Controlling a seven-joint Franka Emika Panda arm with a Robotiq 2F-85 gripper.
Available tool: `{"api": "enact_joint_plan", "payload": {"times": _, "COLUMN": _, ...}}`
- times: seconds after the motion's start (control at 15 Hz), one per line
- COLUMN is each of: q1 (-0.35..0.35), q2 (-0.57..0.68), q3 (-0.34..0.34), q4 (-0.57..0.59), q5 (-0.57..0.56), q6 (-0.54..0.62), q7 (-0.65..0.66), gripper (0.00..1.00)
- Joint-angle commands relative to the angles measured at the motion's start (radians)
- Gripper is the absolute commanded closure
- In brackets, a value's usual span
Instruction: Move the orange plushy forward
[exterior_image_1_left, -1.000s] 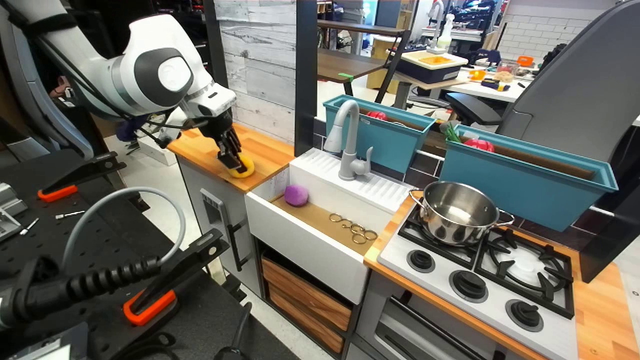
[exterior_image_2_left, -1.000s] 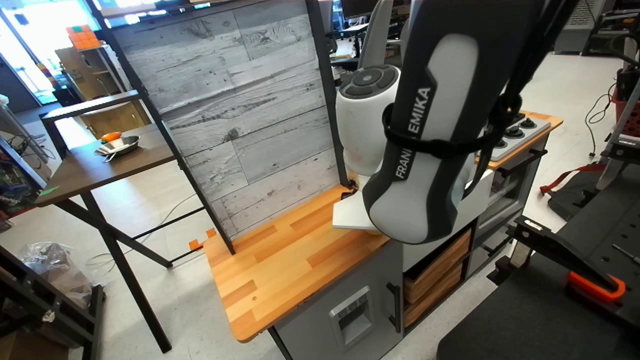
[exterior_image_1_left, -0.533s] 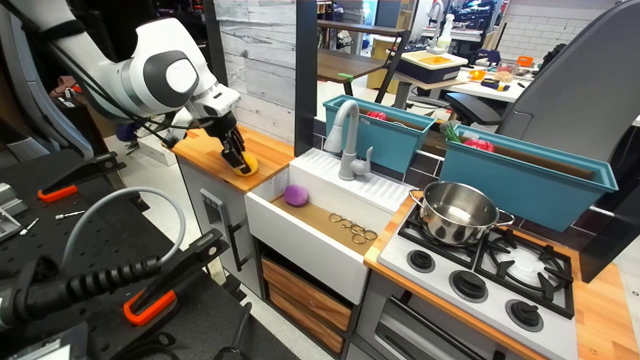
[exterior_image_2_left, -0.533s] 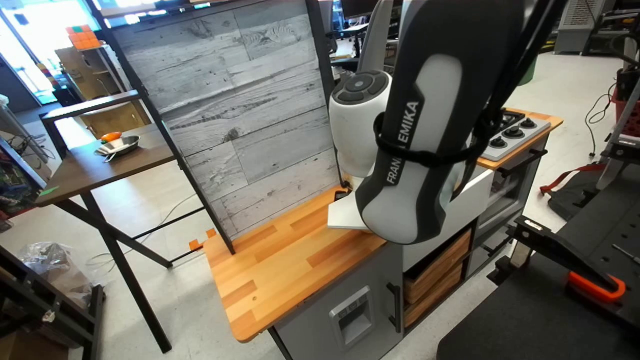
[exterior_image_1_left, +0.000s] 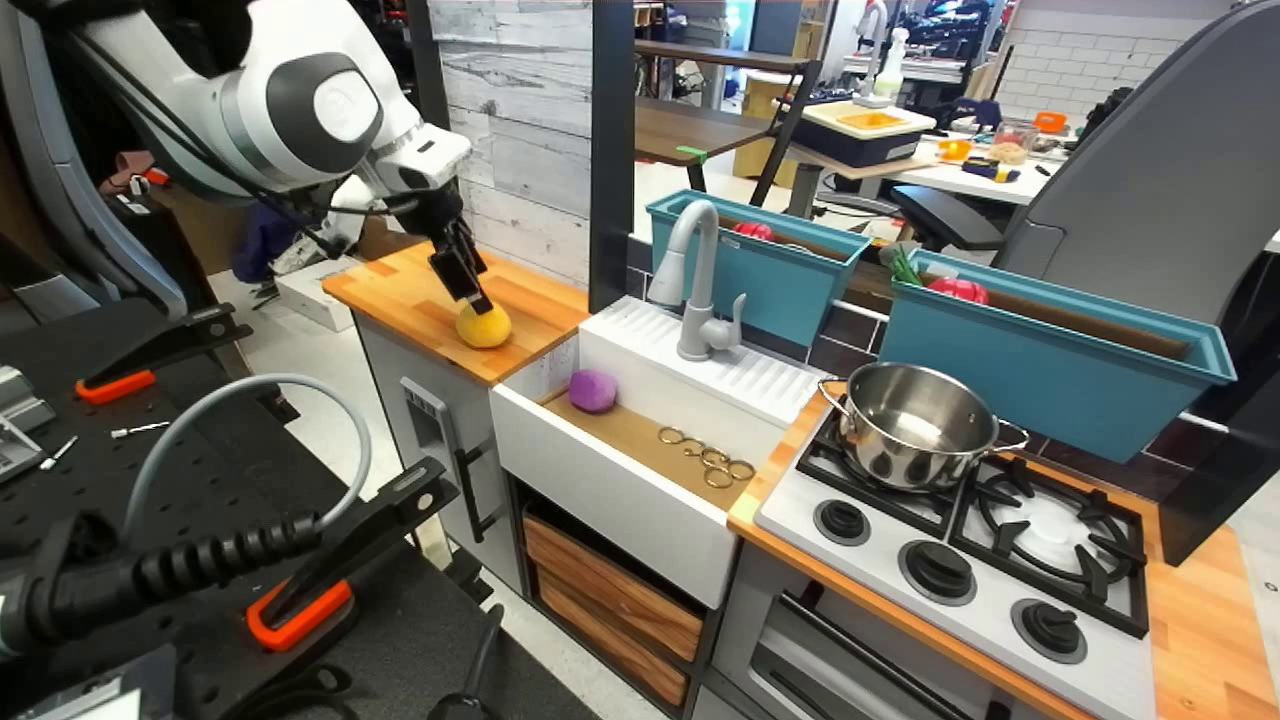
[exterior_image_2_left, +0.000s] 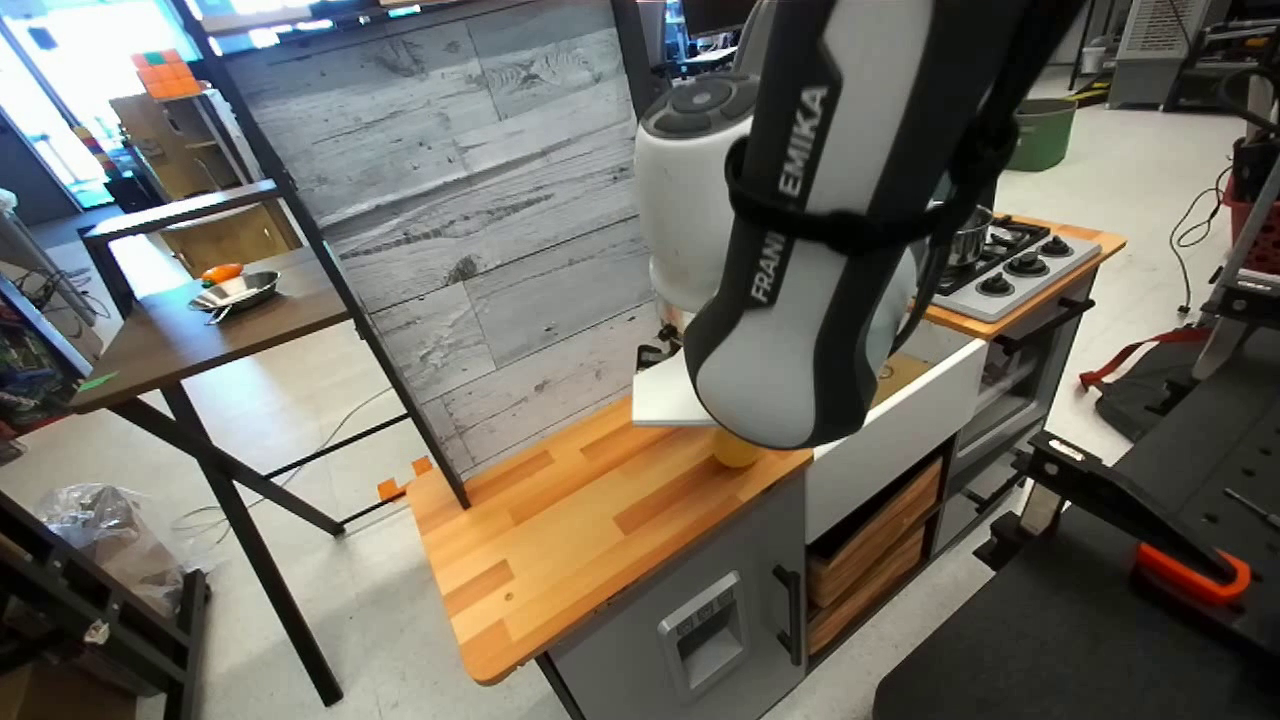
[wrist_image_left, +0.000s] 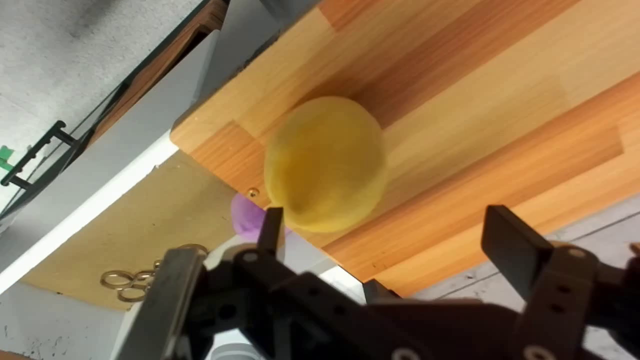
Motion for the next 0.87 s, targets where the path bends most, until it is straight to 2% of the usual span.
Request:
{"api": "enact_joint_plan", "payload": {"times": 0.0, "q1": -0.029, "q2": -0.231, "q3": 0.062, "q4": -0.215, "q5": -0.011, "q6": -0.027, "q7": -0.132, "gripper": 0.0}}
{"api": "enact_joint_plan", "payload": {"times": 0.33, "q1": -0.09, "q2": -0.5, "q3": 0.155, "q4": -0.433, "q5": -0.024, "q6": -0.047, "q7": -0.325, "gripper": 0.0}}
{"api": "enact_joint_plan", "payload": {"times": 0.47, "q1": -0.097, "q2": -0.614, "q3": 0.159, "q4": -0.512, "q5": -0.026, "q6": -0.079, "q7": -0.371, "gripper": 0.0}}
{"api": "enact_joint_plan", "payload": {"times": 0.53, "q1": -0.07, "q2": -0.471, "q3": 0.138, "q4": -0.406, "q5": -0.007, "q6": -0.038, "q7": -0.31, "gripper": 0.0}}
{"api": "enact_joint_plan", "payload": {"times": 0.67, "q1": -0.09, "q2": -0.564, "q3": 0.152, "q4": -0.469, "q5": -0.024, "q6": -0.066, "q7": -0.332, "gripper": 0.0}}
{"api": "enact_joint_plan", "payload": {"times": 0.8, "q1": -0.099, "q2": -0.602, "q3": 0.157, "q4": -0.497, "q5": -0.032, "q6": -0.076, "q7": -0.338, "gripper": 0.0}}
